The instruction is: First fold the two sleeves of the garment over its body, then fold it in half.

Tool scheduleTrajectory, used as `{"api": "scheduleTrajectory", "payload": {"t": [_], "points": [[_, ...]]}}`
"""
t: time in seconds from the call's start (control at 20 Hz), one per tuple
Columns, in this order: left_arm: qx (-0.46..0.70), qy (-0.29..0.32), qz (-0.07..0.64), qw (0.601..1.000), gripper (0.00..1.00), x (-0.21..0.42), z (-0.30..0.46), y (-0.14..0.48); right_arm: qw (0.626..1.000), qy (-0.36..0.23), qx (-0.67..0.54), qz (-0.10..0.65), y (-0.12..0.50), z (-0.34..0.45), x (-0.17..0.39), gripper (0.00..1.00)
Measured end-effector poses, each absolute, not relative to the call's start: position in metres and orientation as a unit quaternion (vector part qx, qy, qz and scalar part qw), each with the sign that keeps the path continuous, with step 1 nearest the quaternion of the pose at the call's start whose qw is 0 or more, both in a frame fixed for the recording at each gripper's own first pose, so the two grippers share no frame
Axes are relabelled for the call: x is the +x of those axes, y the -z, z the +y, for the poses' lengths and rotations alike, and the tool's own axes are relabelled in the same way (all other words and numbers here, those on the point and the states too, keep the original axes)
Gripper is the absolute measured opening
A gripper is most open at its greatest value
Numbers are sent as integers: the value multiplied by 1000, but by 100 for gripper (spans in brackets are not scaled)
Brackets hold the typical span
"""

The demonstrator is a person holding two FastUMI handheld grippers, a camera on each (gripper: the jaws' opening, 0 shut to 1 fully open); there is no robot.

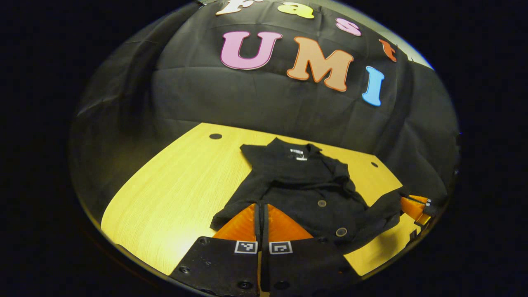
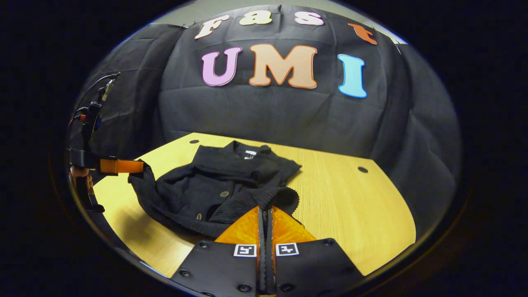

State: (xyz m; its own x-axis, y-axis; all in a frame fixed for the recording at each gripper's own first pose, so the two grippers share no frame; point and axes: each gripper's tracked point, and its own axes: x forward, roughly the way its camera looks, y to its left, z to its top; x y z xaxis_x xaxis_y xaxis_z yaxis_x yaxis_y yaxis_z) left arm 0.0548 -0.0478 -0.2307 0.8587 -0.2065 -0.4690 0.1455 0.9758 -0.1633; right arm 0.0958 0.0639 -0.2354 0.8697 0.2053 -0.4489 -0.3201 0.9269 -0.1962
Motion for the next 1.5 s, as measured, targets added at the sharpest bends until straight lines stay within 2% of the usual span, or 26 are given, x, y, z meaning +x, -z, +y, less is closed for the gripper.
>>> {"api": "scheduleTrajectory", "payload": {"t": [0.55,0.85,1.2,1.4,1.5], "points": [[-30,87,162,983,0,186,-53,174,967,-138,-147,152,178,94,236,2],[-17,67,151,986,0,243,-55,167,968,-140,-165,128,164,106,305,2],[-13,41,172,984,0,295,-59,203,969,-125,-144,156,196,101,369,2],[4,39,185,982,0,310,-60,225,969,-119,-131,171,214,100,383,2],[9,29,192,981,0,312,-59,234,968,-119,-145,166,218,101,387,6]]}}
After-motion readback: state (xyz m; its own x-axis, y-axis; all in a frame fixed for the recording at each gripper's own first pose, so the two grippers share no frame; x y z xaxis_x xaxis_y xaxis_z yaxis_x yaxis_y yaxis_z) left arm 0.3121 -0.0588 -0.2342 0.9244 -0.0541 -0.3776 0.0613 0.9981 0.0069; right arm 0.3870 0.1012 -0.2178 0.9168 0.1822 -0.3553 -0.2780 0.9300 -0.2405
